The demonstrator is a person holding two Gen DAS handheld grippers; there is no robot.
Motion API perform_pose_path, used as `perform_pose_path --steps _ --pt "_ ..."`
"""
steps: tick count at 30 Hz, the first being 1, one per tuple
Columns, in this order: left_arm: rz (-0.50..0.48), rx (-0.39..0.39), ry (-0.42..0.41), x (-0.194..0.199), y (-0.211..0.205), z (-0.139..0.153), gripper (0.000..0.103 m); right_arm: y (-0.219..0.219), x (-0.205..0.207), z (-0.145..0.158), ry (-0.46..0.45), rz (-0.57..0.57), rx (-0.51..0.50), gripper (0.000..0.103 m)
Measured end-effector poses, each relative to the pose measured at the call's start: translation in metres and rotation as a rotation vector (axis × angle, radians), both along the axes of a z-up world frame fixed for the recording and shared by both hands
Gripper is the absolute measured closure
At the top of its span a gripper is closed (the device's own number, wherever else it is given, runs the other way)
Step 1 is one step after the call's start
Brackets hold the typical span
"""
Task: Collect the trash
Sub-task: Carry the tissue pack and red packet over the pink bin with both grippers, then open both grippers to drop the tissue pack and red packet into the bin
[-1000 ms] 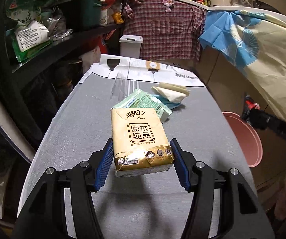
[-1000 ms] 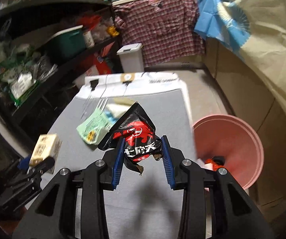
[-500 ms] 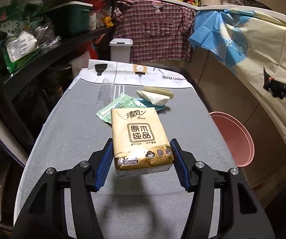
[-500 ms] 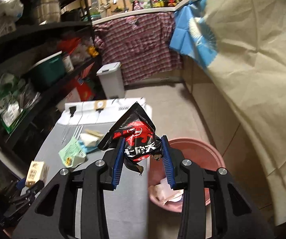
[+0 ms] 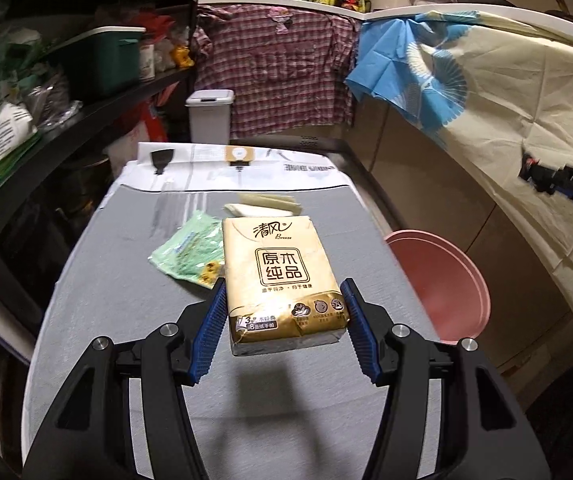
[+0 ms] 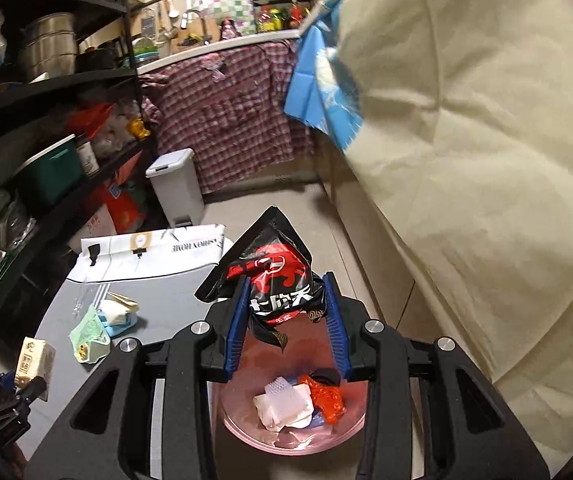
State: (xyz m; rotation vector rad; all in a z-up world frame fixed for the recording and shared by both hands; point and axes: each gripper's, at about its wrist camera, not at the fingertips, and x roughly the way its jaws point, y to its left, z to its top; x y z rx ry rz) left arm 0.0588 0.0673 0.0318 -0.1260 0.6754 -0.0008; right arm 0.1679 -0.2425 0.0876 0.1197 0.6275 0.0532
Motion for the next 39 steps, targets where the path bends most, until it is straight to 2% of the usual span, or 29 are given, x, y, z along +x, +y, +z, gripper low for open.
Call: perform_pose_path --steps 8,15,29,39 --pt "-0.078 -0.014 -0.014 0.032 -0.033 0.003 0.047 -0.015 0.012 -0.023 0.043 -0.013 0.028 0.066" --pt "-0.166 -0.02 -0.026 0.066 -0.071 0.001 0.047 -0.021 0.028 -0.031 0.051 -0.023 0.034 0.066" --pt "-0.337 -0.044 0.025 0.115 -0.152 -0.035 0.047 -0.034 0.058 -0.051 0.097 -0.039 0.084 0.066" --pt "-0.386 -0.051 0.08 0.131 -0.174 -0.06 0.047 -0.033 0.072 -0.062 0.121 -0.035 0.087 0.066"
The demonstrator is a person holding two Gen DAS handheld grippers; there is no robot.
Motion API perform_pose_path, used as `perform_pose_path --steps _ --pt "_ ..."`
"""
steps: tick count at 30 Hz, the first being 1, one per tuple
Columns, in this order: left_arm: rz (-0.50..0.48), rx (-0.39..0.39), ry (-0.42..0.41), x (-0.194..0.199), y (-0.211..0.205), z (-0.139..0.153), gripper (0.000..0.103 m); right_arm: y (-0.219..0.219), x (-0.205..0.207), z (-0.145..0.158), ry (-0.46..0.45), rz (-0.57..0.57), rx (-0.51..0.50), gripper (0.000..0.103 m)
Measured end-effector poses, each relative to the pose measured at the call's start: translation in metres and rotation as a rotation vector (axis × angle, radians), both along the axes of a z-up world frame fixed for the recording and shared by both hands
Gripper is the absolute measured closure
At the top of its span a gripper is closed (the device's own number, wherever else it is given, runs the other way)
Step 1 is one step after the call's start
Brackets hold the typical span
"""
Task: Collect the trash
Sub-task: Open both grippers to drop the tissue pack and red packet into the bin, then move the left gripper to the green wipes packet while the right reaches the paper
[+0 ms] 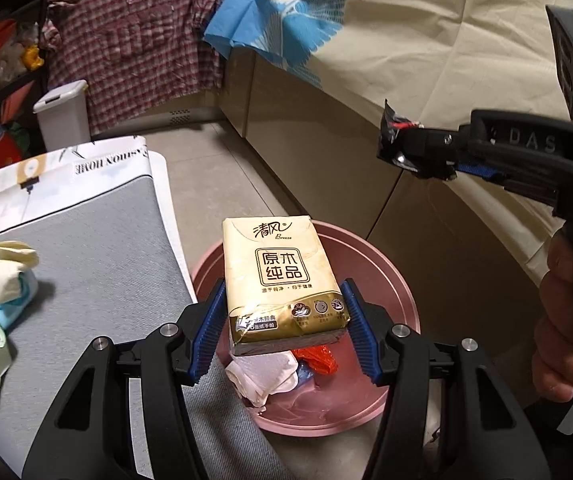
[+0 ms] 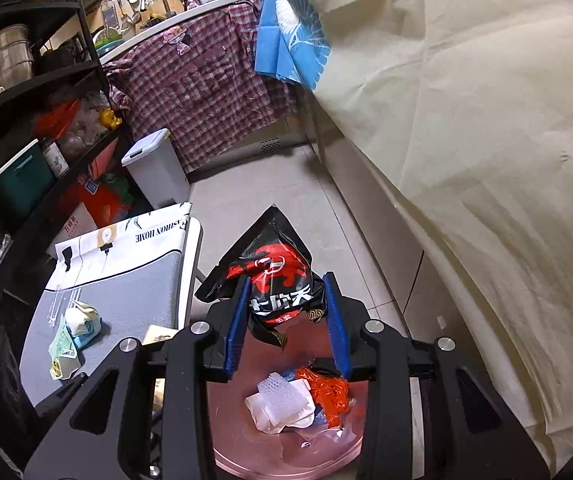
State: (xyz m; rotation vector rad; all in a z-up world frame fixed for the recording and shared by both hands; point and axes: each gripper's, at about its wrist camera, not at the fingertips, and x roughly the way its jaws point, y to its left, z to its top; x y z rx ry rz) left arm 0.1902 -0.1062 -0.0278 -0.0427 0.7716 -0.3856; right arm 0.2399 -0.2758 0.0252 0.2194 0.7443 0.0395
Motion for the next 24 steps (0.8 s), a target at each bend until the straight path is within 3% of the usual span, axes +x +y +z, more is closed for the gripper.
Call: perform_pose_path --steps 10,11,12,13,22,24 --pt "-0.044 0.005 0.05 0.01 -0.01 -0.014 0.043 0.001 0.007 -0.006 0.013 0.002 -0.006 0.063" --pt "-0.052 0.013 0.061 0.01 -0.012 -0.015 0.041 0.001 0.009 -0.008 0.02 -0.004 -0.013 0.06" --pt "-0.054 0.013 0.065 0.011 -0.011 -0.015 0.036 0.0 0.009 -0.009 0.024 -0.009 -0.015 0.048" --pt "-0.054 0.007 0.065 0.01 -0.009 -0.015 0.036 -0.001 0.01 -0.009 0.026 -0.013 -0.012 0.046" --pt "-0.022 0.019 0.037 -0.011 0.013 -0.004 0.037 -0.003 0.003 -0.005 0.011 -0.018 0.0 0.046" --pt "-0.01 0.023 0.023 -0.019 0.02 0.001 0.042 0.0 0.0 -0.002 0.001 -0.013 0.0 0.046"
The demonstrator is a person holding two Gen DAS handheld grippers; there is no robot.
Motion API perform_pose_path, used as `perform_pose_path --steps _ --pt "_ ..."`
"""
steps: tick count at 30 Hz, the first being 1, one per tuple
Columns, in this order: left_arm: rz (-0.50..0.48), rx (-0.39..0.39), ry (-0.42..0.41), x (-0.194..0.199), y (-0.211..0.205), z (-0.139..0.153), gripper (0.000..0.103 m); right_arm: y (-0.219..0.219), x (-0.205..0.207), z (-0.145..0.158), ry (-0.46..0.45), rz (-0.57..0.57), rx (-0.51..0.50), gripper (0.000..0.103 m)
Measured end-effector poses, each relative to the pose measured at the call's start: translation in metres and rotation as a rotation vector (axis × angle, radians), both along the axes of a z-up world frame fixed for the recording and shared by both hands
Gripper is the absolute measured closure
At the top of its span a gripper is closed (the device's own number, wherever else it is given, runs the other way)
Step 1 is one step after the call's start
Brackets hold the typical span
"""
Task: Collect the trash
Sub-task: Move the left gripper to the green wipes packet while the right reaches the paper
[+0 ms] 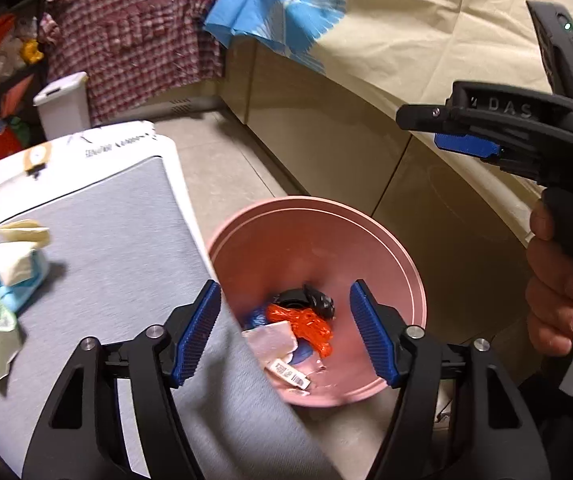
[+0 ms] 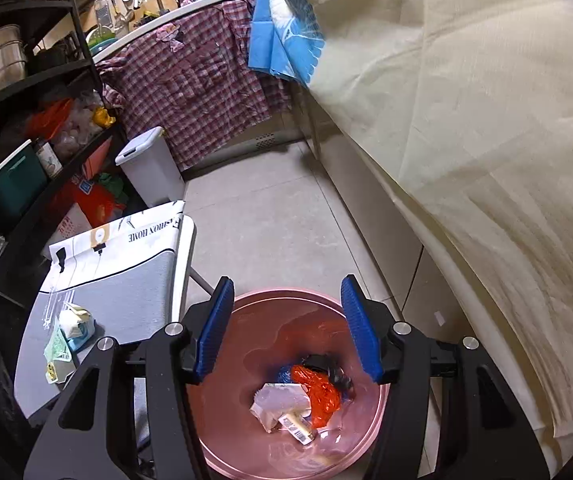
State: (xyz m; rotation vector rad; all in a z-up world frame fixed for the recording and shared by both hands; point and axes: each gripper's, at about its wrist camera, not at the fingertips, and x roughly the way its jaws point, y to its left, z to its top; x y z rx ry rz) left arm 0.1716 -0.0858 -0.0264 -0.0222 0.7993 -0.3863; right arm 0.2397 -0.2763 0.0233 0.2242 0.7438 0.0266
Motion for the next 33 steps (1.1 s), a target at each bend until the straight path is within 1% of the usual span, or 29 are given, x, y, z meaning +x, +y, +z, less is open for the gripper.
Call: perform_pose_path --steps 2,7,15,20,21,24,27,28,29,33 --pt "0.007 0.009 -0.011 -0.007 0.006 0.005 0.045 0.003 -0.005 0.003 -0.011 0.009 0.001 0.046" --pt "0.037 0.024 -0.052 -0.032 0.037 0.027 0.045 0.014 -0.018 0.012 -0.038 0.037 -0.01 0.046" --pt "0.126 0.03 -0.078 -0.067 0.107 0.06 0.046 0.033 -0.046 0.029 -0.083 0.09 -0.032 0.048" --pt "0.189 0.04 -0.094 -0.082 0.153 0.074 0.046 0.05 -0.059 0.038 -0.109 0.138 -0.02 0.052" --pt "0.202 0.047 -0.103 -0.084 0.162 0.075 0.046 0.053 -0.06 0.039 -0.112 0.147 -0.017 0.054" --pt "0.251 0.058 -0.12 -0.087 0.187 0.071 0.046 0.065 -0.061 0.04 -0.116 0.182 -0.003 0.06" --pt "0.301 0.036 -0.1 -0.082 0.206 0.056 0.046 0.082 -0.059 0.039 -0.115 0.226 0.005 0.067" --pt "0.316 0.024 -0.085 -0.078 0.212 0.049 0.05 0.089 -0.057 0.037 -0.113 0.242 0.005 0.069" --pt "0.325 0.02 -0.071 -0.073 0.216 0.044 0.052 0.096 -0.055 0.035 -0.109 0.258 0.007 0.07" --pt "0.345 0.034 -0.052 -0.06 0.225 0.024 0.052 0.122 -0.045 0.028 -0.099 0.313 0.018 0.073"
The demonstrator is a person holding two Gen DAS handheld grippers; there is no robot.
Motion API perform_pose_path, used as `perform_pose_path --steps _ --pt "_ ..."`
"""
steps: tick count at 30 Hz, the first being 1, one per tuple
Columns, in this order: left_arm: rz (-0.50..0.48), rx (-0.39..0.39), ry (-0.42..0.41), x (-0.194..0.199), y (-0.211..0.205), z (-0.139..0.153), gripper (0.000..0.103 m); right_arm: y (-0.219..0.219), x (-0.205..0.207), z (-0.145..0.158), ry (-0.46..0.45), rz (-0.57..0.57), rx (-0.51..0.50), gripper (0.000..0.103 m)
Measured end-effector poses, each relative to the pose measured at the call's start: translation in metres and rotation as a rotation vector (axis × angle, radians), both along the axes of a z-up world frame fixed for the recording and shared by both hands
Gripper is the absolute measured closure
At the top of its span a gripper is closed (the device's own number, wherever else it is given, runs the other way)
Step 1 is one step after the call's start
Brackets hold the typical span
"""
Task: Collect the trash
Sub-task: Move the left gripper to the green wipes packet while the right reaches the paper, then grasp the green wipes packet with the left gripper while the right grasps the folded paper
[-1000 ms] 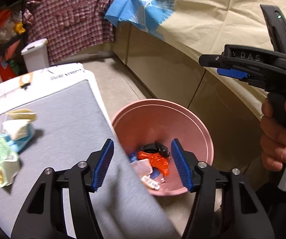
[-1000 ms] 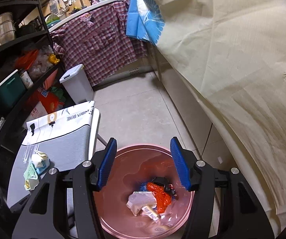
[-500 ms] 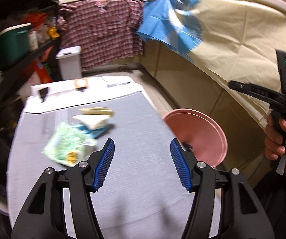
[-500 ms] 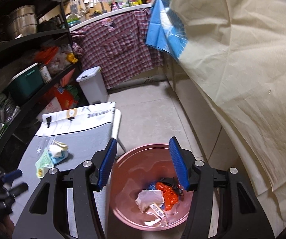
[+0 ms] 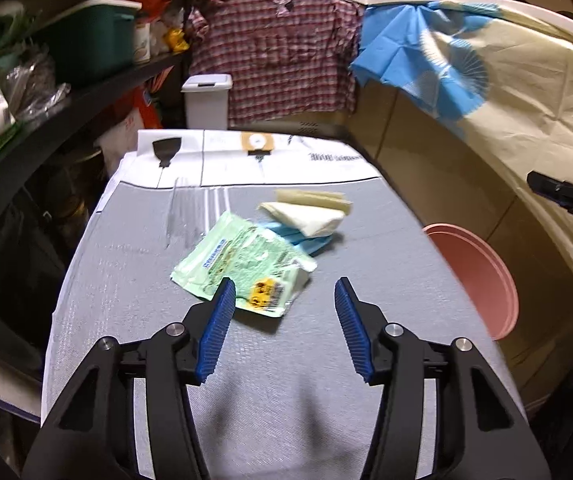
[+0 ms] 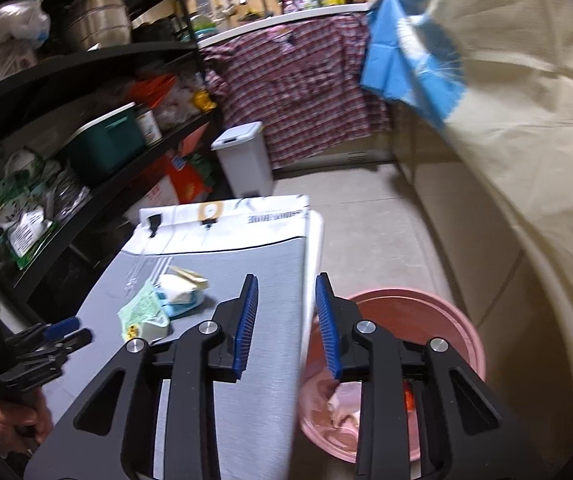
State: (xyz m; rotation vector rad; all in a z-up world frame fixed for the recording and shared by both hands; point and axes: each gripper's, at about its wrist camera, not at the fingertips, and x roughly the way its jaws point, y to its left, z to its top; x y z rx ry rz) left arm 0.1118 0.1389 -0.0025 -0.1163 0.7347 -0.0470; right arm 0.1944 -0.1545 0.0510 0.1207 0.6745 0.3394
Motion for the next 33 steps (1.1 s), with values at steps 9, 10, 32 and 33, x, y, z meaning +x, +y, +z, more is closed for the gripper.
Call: perform_pose_path --steps 9,10,32,33 --pt "-0.023 0.03 0.053 0.022 0.005 -0.027 0.052 0.065 0.03 -0.026 0.021 0.129 -0.015 0.073" --pt "-0.03 0.038 0.057 0.025 0.004 -0.029 0.052 0.071 0.035 -0.03 0.026 0.14 -0.019 0.073" --pt "-0.062 0.108 0.137 0.064 -0.001 -0.06 0.048 0.158 0.121 -0.096 0.169 0.326 -0.07 0.055" --pt "-0.063 0.107 0.141 0.064 -0.001 -0.061 0.048 0.162 0.123 -0.099 0.176 0.337 -0.08 0.055"
